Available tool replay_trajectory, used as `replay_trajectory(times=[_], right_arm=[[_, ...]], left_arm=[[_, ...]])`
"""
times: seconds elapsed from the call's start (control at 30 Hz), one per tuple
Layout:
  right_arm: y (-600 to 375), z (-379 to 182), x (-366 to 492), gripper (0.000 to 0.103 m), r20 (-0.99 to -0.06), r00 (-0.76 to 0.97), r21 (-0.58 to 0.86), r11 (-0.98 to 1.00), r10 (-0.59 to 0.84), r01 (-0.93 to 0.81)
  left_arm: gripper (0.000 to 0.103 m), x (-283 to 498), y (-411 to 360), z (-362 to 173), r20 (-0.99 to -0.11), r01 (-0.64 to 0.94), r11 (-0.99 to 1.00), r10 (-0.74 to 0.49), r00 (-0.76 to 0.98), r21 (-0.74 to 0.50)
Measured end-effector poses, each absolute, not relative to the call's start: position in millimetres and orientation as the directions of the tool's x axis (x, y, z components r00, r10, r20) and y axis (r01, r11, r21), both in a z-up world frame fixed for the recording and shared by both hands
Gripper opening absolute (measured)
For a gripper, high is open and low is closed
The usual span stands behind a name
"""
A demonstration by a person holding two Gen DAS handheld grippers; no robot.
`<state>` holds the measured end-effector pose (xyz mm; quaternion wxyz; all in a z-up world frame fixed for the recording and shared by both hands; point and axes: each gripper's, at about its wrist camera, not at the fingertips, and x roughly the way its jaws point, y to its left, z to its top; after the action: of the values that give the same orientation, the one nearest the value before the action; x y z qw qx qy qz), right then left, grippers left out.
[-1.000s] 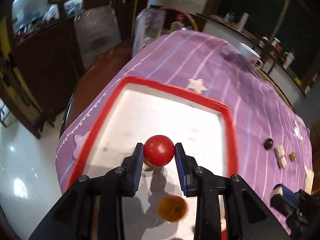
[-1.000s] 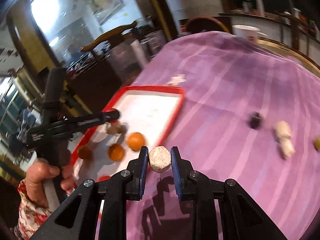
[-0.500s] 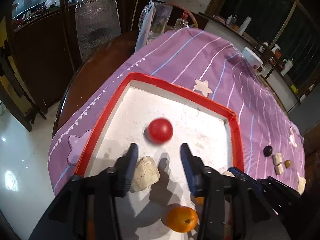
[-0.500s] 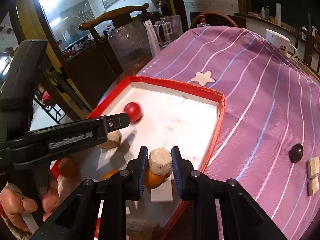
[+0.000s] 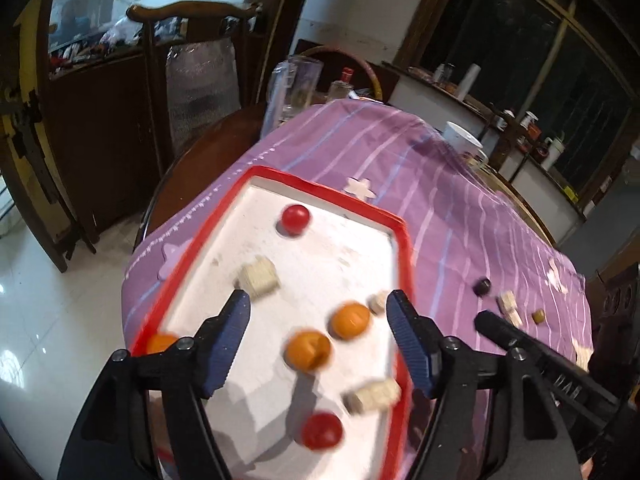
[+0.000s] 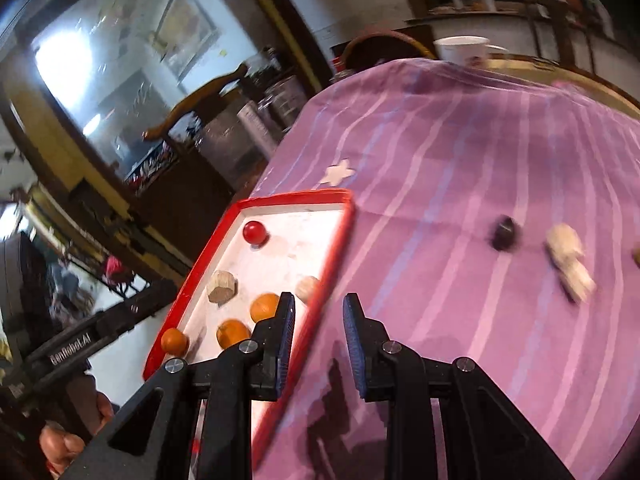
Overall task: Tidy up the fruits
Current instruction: 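Grasp the red tomato with the left tool, carry both items over the tray and release, then reach both tools back toward the cork cylinders on the cloth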
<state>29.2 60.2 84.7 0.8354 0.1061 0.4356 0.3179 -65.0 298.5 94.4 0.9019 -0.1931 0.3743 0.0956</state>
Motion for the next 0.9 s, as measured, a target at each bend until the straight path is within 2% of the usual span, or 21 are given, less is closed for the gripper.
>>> replay_trajectory(times=[0.1,0.43,0.73,0.9], right_arm=[[22.8,90.3,7.9,0.028,-0.644,0.478,0.458,0.801,0.597,-0.385],[-81.1,79.2,-27.1,0.031,-0.642,0.575,0.493,0.848,0.507,-0.196],[-96.3,74.7,-33.2,0.032,-0.648,0.582,0.487,0.855,0.491,-0.179],[-95.7,71.3,-32.8,0.032,-0.656,0.573,0.484,0.857,0.491,-0.179]], left_arm=[[0.073,-82.5,264.3,93.2,-0.700,-0.290,0.926,0.042,0.713,-0.240],[0.074,-91.4,164.4,84.9,-0.704,-0.195,0.979,0.098,0.703,-0.059],[0.074,-100.2,114.6,85.2,-0.677,-0.143,0.983,0.183,0.713,0.115],[0.074,-101.2,108.3,84.3,-0.677,-0.135,0.982,0.189,0.711,0.132]])
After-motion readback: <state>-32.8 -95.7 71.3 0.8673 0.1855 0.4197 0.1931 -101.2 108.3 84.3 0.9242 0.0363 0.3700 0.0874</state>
